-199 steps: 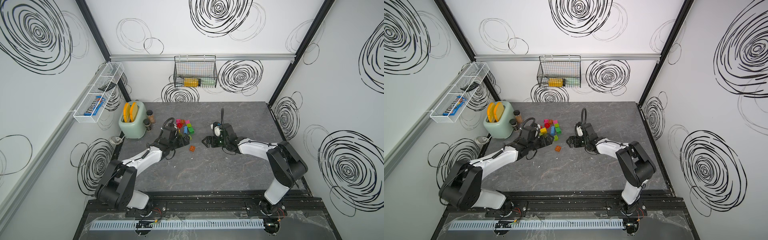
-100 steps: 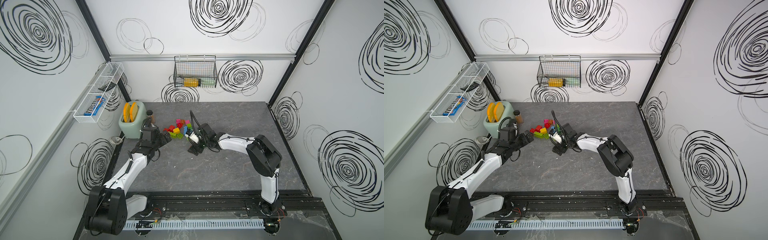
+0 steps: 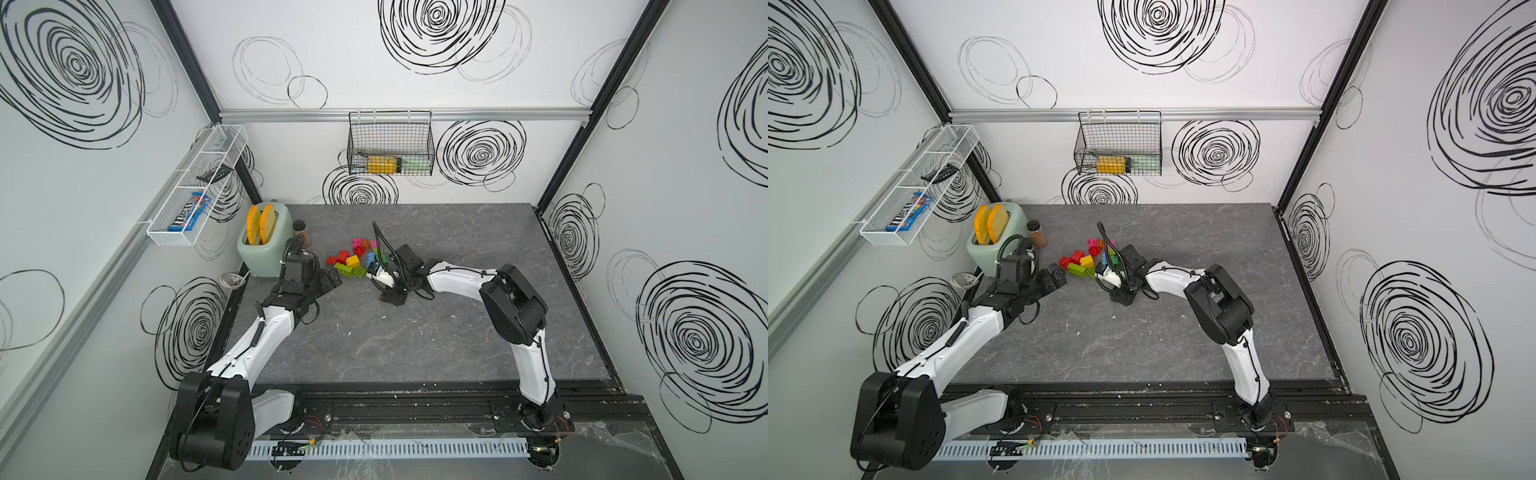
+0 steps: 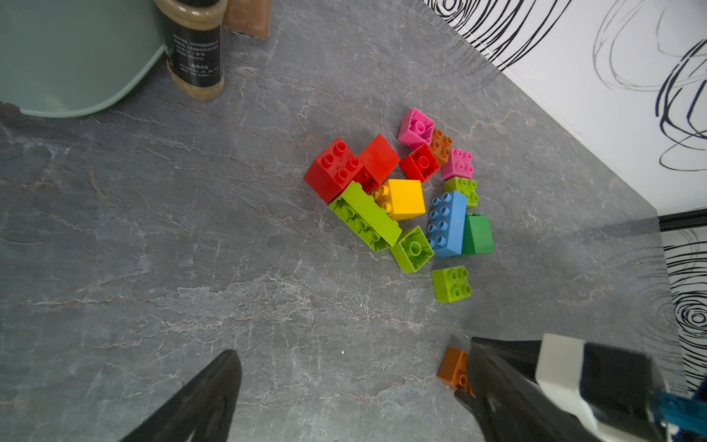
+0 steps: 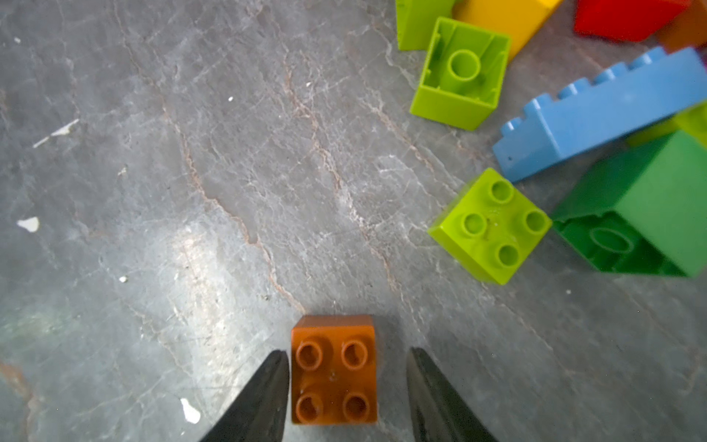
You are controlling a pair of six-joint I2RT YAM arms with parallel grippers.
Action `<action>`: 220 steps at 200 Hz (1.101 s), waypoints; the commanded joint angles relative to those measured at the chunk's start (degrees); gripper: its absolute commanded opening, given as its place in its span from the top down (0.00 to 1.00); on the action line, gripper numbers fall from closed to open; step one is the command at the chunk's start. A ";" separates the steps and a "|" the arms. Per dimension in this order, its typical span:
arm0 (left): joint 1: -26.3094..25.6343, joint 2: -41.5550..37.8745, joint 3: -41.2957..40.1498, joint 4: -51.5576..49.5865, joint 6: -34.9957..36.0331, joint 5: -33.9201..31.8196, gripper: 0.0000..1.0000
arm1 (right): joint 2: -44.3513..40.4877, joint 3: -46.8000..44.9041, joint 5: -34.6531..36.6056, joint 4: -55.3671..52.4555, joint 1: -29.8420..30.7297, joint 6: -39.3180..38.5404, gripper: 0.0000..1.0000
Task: Assemble the number 4 with lego
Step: Pick up the lego brick from the center of the board.
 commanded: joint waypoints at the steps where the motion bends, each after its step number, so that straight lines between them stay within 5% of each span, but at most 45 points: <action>1: 0.60 -0.30 1.34 0.96 0.32 -0.60 0.04 | 0.96 1.64 -1.25 -2.40 0.11 -1.44 0.49; 78: 0.95 -0.25 0.73 1.71 -0.03 -0.05 0.04 | -0.36 1.03 -1.77 -0.25 0.18 0.09 0.58; 111: 0.95 -0.05 0.51 2.31 -0.37 0.44 0.04 | -1.35 1.64 -2.31 0.43 -0.37 1.20 0.77; 125: 0.80 0.25 -0.12 3.15 -1.16 1.00 0.04 | -2.33 2.81 -2.92 1.54 -1.40 4.83 0.81; 144: -0.74 1.21 -0.59 4.05 -2.14 0.43 0.04 | -2.95 4.36 -1.98 3.99 -1.95 11.18 1.00; 179: -9.24 7.27 3.88 1.34 -1.93 -4.54 0.04 | -0.91 10.06 10.19 2.08 -1.06 25.78 1.00; 220: -10.33 12.14 6.20 1.89 -4.42 -4.46 0.04 | 0.75 13.30 12.02 -0.26 -0.45 32.18 1.00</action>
